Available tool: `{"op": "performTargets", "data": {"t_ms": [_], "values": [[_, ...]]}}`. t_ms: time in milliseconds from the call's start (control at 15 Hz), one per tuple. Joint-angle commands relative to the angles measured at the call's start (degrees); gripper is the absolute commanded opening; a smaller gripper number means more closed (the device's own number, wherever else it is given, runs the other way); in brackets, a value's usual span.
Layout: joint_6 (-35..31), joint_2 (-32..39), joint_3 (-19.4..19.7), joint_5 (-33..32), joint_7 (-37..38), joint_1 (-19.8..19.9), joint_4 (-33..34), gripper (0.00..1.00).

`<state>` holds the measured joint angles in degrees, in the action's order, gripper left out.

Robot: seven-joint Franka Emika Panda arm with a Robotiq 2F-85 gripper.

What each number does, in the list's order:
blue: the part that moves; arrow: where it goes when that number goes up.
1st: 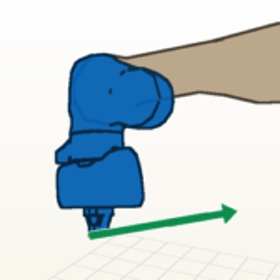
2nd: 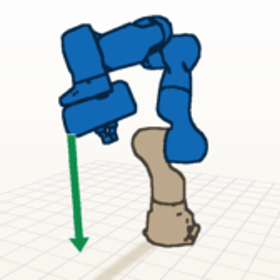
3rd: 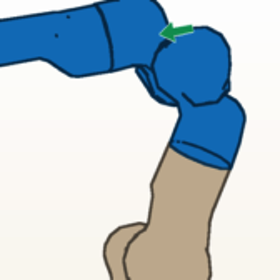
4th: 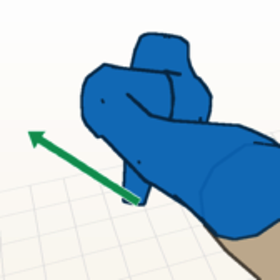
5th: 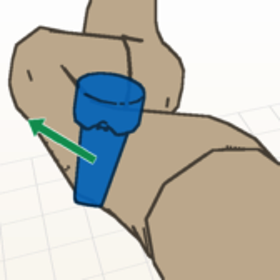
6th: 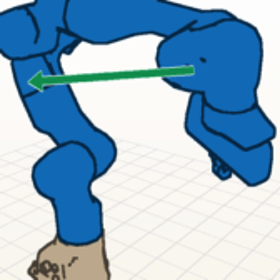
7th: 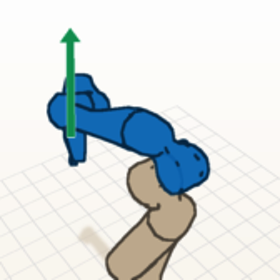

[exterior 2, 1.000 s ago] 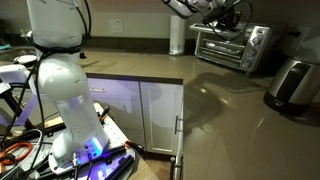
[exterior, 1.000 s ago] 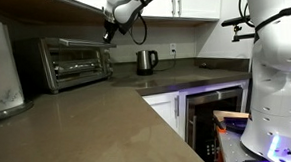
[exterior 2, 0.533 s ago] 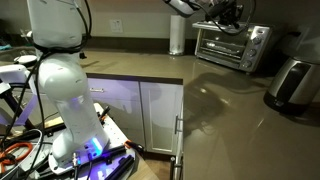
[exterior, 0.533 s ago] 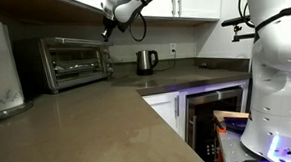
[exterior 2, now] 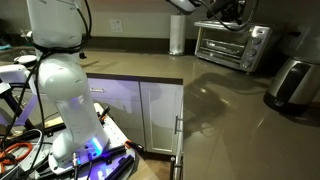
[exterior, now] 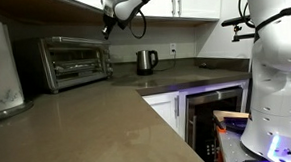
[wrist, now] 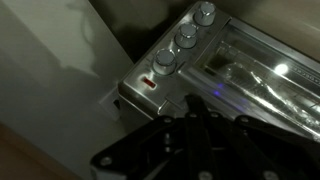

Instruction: Close the toaster oven door

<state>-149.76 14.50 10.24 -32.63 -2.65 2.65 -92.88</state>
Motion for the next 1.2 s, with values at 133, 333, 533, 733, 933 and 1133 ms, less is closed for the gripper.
{"op": "performTargets", "data": {"t_ms": [133, 333, 533, 733, 933, 1133], "values": [[-1.24, -1.80, 1.79, -7.37, 5.60, -1.54, 1.10, 0.00], [0.67, -3.16, 1.18, -6.58, 5.58, -1.53, 0.24, 0.00], [2.54, -4.84, -0.85, -2.83, 3.21, -0.54, -1.45, 0.00], [4.88, -7.46, -3.26, 6.62, -0.18, 0.06, -4.55, 0.00], [8.68, -10.33, -4.78, 13.66, -1.01, -0.38, -7.38, 0.00], [13.14, -13.25, -6.19, 16.13, 0.19, -1.10, -10.27, 0.00]]}}
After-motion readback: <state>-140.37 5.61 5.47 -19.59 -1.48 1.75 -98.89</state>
